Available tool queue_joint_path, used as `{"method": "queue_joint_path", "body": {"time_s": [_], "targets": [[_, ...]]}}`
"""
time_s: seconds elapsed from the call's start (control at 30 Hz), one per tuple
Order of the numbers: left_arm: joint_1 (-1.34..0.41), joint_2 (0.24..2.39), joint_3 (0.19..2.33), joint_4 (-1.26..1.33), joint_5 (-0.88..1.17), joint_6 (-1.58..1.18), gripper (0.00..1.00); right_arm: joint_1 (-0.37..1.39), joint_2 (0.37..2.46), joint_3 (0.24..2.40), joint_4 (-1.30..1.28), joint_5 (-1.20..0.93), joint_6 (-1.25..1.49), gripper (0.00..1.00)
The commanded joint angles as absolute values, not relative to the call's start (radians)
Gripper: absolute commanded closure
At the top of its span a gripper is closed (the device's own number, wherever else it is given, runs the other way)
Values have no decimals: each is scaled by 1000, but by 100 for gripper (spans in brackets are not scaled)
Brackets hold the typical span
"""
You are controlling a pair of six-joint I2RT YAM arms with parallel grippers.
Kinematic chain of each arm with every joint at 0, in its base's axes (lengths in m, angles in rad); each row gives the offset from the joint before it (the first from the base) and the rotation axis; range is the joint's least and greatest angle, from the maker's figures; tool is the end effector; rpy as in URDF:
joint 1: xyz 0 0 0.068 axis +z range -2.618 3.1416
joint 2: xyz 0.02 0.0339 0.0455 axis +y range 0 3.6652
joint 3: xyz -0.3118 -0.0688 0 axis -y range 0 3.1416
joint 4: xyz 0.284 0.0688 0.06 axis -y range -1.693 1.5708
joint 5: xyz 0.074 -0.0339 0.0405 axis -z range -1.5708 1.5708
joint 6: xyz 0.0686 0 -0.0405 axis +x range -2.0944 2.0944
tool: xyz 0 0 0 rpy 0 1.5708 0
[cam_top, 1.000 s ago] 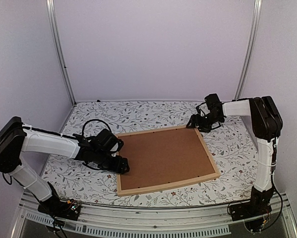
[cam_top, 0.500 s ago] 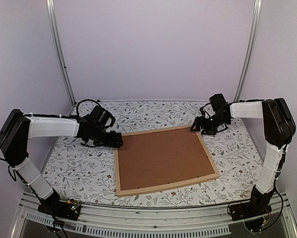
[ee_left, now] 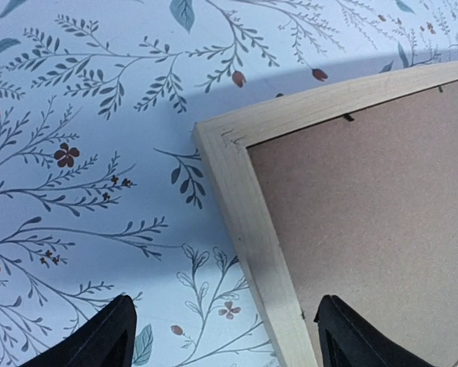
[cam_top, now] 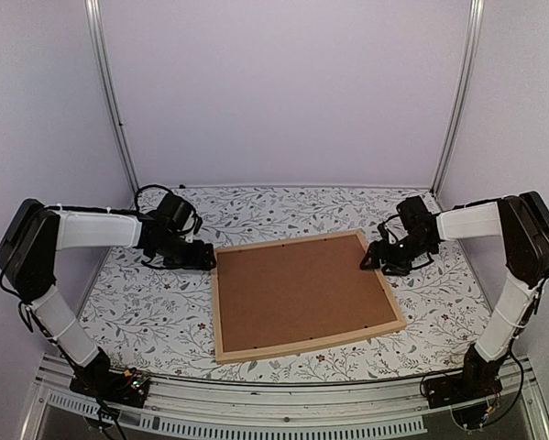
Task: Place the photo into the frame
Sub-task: Position the photo frame at the center of the board, then press the fastener onto the backboard.
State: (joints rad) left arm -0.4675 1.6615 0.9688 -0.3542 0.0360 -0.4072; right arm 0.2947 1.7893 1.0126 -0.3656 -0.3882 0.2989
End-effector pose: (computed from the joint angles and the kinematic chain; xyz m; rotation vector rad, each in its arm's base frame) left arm 0.3349 -0.1718 0.1654 0.0930 2.6592 -0.3455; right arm 0.3650 0.1379 0.1366 -0.1124 2.7635 0.6953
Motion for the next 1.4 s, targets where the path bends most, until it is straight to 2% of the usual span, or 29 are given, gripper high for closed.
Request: {"method": "queue_joint_path", "body": {"time_s": [0.0, 0.33, 0.67, 0.83, 1.37], "targets": [[-442, 1619, 936, -399, 40, -386, 16, 304, 1705, 918, -313, -453, 345, 22], [-441, 1621, 930, -472, 31, -384, 21, 416, 1591, 815, -266, -474, 451, 23], [-440, 1613, 942, -510, 3, -398, 22, 418, 1593, 819, -261, -462, 455, 23], [-441, 1620, 964, -554, -73, -395, 23, 417, 1606, 825, -260, -461, 449, 23], [-441, 1702, 1016, -565, -71, -384, 23, 419, 1602, 827, -281, -433, 439, 23]]}}
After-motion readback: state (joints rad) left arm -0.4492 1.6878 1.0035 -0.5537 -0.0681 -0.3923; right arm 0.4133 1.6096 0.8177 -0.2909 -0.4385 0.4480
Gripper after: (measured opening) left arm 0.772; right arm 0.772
